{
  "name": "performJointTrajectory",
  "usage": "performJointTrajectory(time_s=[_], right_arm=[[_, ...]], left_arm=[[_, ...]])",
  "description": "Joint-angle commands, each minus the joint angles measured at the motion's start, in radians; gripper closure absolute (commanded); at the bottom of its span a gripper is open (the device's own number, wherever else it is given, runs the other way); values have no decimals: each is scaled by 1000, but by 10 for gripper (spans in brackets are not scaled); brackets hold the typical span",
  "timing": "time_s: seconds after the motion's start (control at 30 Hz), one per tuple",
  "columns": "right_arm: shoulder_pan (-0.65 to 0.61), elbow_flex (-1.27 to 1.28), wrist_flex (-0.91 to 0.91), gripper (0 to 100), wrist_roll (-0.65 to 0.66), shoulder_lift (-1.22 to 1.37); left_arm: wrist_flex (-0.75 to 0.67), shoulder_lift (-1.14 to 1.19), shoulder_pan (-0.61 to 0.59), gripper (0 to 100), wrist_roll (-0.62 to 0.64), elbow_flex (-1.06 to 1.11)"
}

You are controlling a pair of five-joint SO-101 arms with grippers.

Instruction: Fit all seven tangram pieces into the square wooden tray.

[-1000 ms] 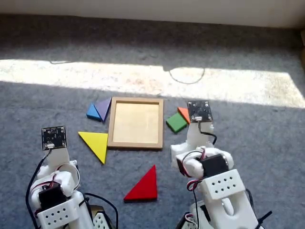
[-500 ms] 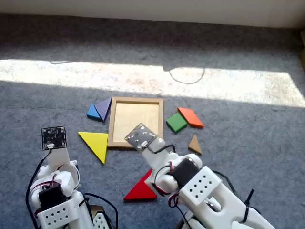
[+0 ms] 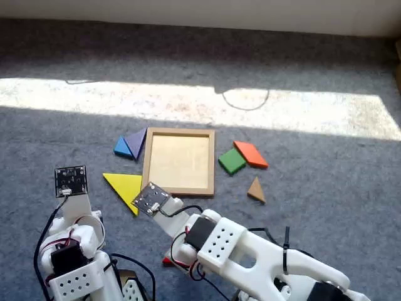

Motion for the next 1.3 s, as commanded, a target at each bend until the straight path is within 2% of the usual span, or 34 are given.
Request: performJointTrajectory(time_s=[0.0,0.2,0.7,0.87,1.0,1.13,1.27], right_arm=[[5,-12,-105,779,-26,61],[209,8,-232,779,-17,159],[596,4,-231,782,169,163],[585,8,-122,782,164,-35],[512,8,-2,782,153,-211],[390,8,39,782,-37,-326],[243,4,38,779,-195,-311]], left_arm=[[8,-31,-10,994,2,21],[8,-31,-10,994,2,21],[8,-31,-10,994,2,21],[8,-31,-10,994,2,21],[8,-31,-10,994,2,21],[8,-31,-10,994,2,21],[8,-31,-10,994,2,21]])
